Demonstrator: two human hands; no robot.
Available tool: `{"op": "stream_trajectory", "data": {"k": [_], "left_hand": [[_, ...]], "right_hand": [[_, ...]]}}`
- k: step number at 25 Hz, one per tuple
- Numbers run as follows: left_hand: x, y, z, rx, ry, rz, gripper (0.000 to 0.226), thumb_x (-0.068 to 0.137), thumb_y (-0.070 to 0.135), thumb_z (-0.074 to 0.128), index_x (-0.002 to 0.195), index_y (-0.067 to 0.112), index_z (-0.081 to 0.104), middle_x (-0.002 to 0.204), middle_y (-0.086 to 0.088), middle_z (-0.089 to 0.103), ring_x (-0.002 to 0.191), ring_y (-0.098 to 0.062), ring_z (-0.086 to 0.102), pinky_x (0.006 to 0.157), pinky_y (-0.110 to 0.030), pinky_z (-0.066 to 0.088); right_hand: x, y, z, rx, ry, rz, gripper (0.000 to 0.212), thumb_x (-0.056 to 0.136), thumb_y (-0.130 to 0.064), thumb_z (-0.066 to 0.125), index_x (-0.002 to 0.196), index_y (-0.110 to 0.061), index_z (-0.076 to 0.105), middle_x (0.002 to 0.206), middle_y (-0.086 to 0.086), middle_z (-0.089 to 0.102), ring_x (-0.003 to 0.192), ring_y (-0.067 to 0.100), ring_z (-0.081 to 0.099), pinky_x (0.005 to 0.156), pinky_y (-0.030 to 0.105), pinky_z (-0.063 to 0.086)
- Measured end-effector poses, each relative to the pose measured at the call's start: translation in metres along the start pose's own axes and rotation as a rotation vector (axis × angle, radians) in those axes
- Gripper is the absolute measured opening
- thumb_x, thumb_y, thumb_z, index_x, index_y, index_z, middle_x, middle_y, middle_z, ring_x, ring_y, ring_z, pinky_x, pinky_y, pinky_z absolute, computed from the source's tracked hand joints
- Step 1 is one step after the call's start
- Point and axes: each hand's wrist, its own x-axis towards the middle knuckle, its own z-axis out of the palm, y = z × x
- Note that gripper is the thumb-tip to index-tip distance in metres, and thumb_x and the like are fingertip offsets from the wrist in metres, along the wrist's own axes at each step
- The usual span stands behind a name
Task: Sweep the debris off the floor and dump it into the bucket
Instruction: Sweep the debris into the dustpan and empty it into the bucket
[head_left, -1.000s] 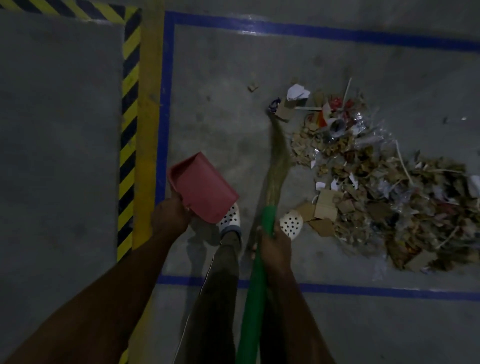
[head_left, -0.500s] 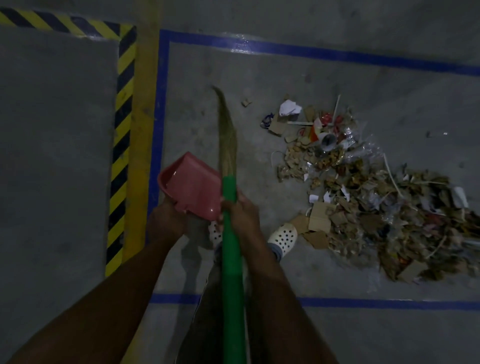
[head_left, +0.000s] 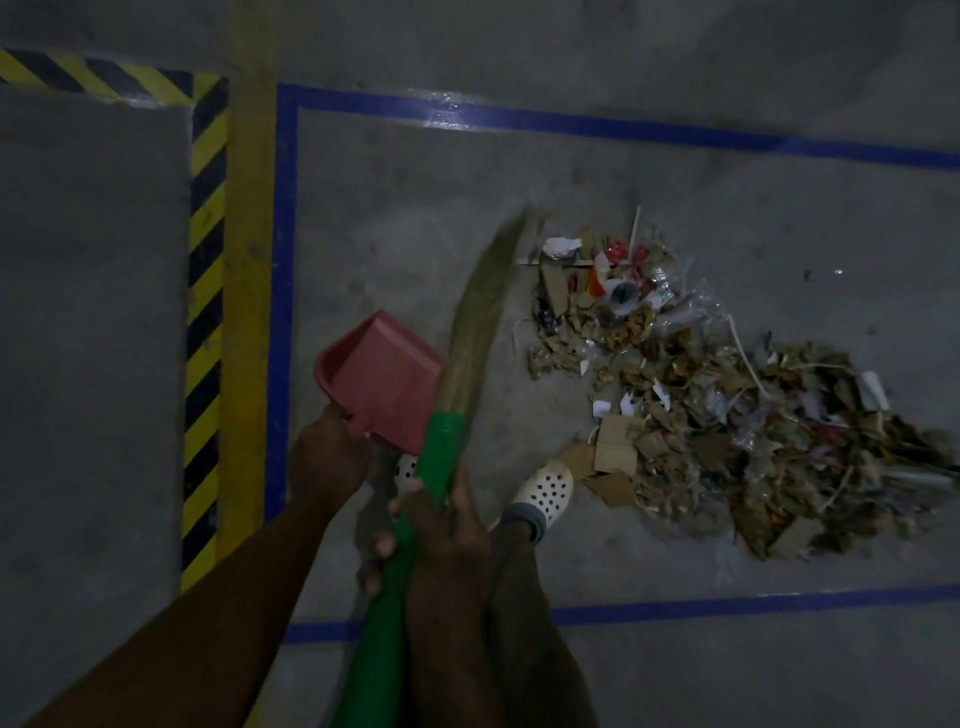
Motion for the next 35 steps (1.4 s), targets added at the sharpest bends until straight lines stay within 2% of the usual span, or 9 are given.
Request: {"op": "stream_trajectory", "data": {"k": [3, 5, 10, 14, 18, 22, 27, 31, 35], "left_hand": [[0.002, -0.004, 0.001, 0.026, -0.029, -0.002, 0.035, 0.087, 0.018, 0.069, 0.120, 0.010, 0.060, 0.095, -0.017, 0.068, 0.078, -0.032, 0.060, 0.066, -0.032, 0.040], [0.008, -0.006, 0.005, 0.048, -0.031, 0.023, 0.035, 0.085, 0.017, 0.069, 0.119, 0.009, 0.060, 0.097, -0.019, 0.069, 0.087, -0.037, 0.065, 0.068, -0.034, 0.043], [0.007, 0.000, 0.021, 0.016, -0.002, 0.070, 0.028, 0.089, 0.015, 0.065, 0.116, 0.008, 0.064, 0.097, -0.022, 0.070, 0.089, -0.039, 0.066, 0.067, -0.032, 0.041], [-0.001, 0.019, 0.023, -0.041, -0.041, 0.054, 0.033, 0.088, 0.021, 0.067, 0.119, 0.008, 0.062, 0.102, -0.018, 0.071, 0.095, -0.038, 0.066, 0.070, -0.030, 0.038], [-0.005, 0.043, 0.022, -0.074, -0.049, 0.087, 0.039, 0.083, 0.025, 0.072, 0.117, 0.008, 0.064, 0.097, -0.016, 0.072, 0.090, -0.036, 0.067, 0.069, -0.029, 0.037], [0.005, 0.053, 0.023, -0.048, -0.062, 0.135, 0.039, 0.085, 0.026, 0.073, 0.119, 0.009, 0.063, 0.090, -0.016, 0.071, 0.084, -0.035, 0.067, 0.065, -0.029, 0.037], [0.021, 0.063, 0.034, -0.012, -0.020, 0.112, 0.033, 0.090, 0.020, 0.065, 0.121, 0.010, 0.062, 0.093, -0.018, 0.071, 0.085, -0.036, 0.066, 0.065, -0.032, 0.042], [0.027, 0.079, 0.032, -0.054, 0.020, 0.110, 0.032, 0.088, 0.020, 0.064, 0.119, 0.013, 0.064, 0.098, -0.017, 0.072, 0.091, -0.037, 0.068, 0.069, -0.032, 0.045], [0.027, 0.092, 0.021, -0.049, -0.022, 0.057, 0.034, 0.088, 0.021, 0.064, 0.121, 0.015, 0.062, 0.101, -0.015, 0.072, 0.092, -0.034, 0.067, 0.068, -0.029, 0.043]], "right_hand": [[-0.003, -0.007, 0.006, -0.225, -0.151, -0.238, 0.048, 0.096, -0.022, 0.063, 0.139, -0.038, 0.053, 0.079, 0.010, 0.066, 0.057, 0.021, 0.060, 0.049, 0.033, 0.053], [0.031, -0.032, 0.014, -0.368, -0.081, -0.301, 0.048, 0.093, -0.019, 0.062, 0.138, -0.034, 0.056, 0.071, 0.008, 0.063, 0.048, 0.018, 0.058, 0.044, 0.029, 0.051], [0.103, -0.097, 0.001, -0.411, 0.236, -0.122, 0.041, 0.095, -0.006, 0.054, 0.136, -0.010, 0.055, 0.076, 0.012, 0.062, 0.053, 0.021, 0.056, 0.052, 0.034, 0.052], [0.030, -0.046, -0.033, -0.496, 0.306, -0.228, 0.031, 0.098, -0.019, 0.061, 0.129, -0.016, 0.061, 0.090, 0.012, 0.074, 0.080, 0.030, 0.073, 0.074, 0.042, 0.062], [-0.040, -0.025, -0.016, -0.405, 0.177, -0.389, 0.058, 0.098, -0.015, 0.063, 0.140, -0.050, 0.040, 0.066, 0.003, 0.070, 0.047, 0.010, 0.063, 0.045, 0.023, 0.052], [0.022, -0.088, 0.023, -0.359, 0.071, -0.379, 0.037, 0.096, -0.014, 0.062, 0.129, -0.031, 0.060, 0.071, 0.014, 0.068, 0.055, 0.028, 0.067, 0.050, 0.031, 0.053], [0.132, -0.190, 0.052, -0.324, 0.000, -0.269, 0.016, 0.096, -0.002, 0.055, 0.111, 0.002, 0.057, 0.067, 0.014, 0.053, 0.047, 0.021, 0.050, 0.042, 0.027, 0.045], [0.127, -0.200, 0.028, -0.120, -0.002, -0.149, 0.015, 0.099, -0.002, 0.047, 0.085, -0.007, 0.047, 0.065, 0.009, 0.043, 0.050, 0.019, 0.042, 0.040, 0.026, 0.038], [0.034, -0.114, -0.007, -0.079, -0.061, -0.303, 0.025, 0.100, -0.012, 0.056, 0.123, -0.020, 0.061, 0.060, 0.007, 0.055, 0.045, 0.019, 0.051, 0.041, 0.026, 0.044]]}}
